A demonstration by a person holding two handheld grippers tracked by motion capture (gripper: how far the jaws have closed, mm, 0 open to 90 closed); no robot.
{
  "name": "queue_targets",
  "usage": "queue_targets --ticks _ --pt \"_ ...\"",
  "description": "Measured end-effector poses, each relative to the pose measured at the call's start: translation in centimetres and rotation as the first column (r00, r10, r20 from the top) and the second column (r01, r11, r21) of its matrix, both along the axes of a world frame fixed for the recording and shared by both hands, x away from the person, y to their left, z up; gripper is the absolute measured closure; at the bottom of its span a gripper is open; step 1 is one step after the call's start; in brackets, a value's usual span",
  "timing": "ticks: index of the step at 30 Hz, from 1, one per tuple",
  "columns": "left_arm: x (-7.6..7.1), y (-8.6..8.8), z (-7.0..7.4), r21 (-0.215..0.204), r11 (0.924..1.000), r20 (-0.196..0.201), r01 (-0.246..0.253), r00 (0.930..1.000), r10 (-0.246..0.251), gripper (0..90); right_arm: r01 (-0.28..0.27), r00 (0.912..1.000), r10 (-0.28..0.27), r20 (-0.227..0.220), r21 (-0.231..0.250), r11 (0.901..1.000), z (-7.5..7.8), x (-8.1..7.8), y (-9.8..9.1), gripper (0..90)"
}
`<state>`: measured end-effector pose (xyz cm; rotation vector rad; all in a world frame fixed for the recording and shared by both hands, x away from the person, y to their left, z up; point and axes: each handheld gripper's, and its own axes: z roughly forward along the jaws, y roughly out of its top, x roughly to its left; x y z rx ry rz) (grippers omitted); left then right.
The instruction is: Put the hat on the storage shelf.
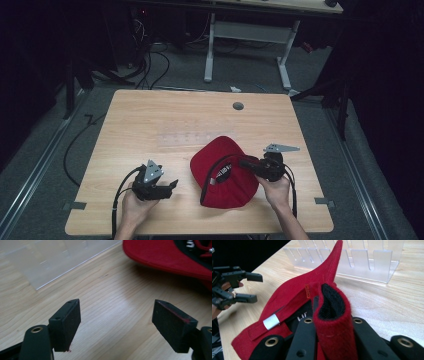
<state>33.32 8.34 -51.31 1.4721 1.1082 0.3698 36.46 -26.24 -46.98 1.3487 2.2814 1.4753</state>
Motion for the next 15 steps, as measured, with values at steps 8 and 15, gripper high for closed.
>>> queue_targets --ticks 8,15 --pt "-1.2 -1.9 1.2 0.016 0.9980 0.048 0.062 0.9969 -0.063 22.9 -0.014 0.9999 0.014 0.000 0.015 0.9998 1.5 0.5 0.4 83.3" --pt "-1.4 -3.3 1.7 0.063 0.9940 0.091 0.090 0.9913 -0.095 21.3 -0.028 0.9994 0.028 -0.021 0.028 0.9992 2.2 1.0 0.7 83.3"
